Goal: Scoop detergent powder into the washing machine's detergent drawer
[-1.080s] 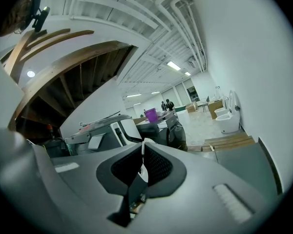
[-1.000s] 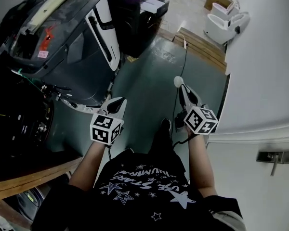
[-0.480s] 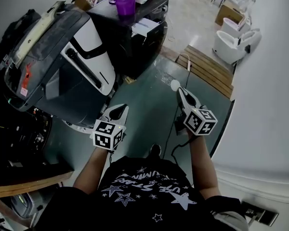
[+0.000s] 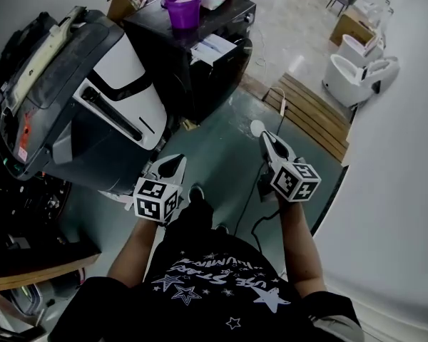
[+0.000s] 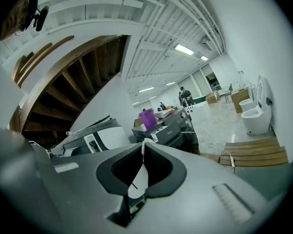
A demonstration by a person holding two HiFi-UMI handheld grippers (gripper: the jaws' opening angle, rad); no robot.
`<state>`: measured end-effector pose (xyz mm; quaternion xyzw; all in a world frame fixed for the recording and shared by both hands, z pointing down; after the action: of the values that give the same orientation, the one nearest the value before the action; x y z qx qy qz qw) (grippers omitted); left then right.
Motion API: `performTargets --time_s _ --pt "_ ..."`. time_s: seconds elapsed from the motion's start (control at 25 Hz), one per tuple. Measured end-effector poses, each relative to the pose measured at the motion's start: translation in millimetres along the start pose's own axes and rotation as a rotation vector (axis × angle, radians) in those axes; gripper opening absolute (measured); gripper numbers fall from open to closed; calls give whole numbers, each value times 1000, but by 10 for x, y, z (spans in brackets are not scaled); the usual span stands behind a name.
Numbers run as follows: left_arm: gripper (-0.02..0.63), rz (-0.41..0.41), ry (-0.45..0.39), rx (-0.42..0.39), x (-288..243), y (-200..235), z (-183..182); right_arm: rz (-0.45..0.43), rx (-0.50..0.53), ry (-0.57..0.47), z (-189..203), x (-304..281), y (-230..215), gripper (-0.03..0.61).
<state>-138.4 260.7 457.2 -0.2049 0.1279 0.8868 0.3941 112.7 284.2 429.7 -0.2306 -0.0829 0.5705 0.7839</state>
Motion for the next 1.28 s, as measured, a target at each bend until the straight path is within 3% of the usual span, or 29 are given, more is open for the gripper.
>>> performTargets --time_s 0.2,0.48,0.76,1.04,1.28 --pt "0 8 8 17 -685 348 -214 4 20 21 -193 -573 -307 35" --pt "0 5 -32 22 -1796 1088 -931 -1 48 37 -716 -1741 -797 35" --pt "0 -14 -48 28 -2483 1796 -1506 -53 54 30 -1302 -2909 -1015 35" --pt "0 -63 -114 42 -2898 2470 -1970 -154 133 -3 -2008 -3925 -965 35" --pt "0 -139 -147 68 -3091 2783 -2242 -294 261 16 -2711 -4697 -881 35"
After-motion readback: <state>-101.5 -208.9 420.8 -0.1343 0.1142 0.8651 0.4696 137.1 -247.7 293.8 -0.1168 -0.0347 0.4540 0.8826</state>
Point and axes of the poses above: the fingertips, and each gripper's own axes: x backward along the fingers, y to its left, z out of its underside, the point moved 3 cm from there along x, backward along the fingers, and after that the axes turned 8 degrees about -z, right-handed, at the moved point
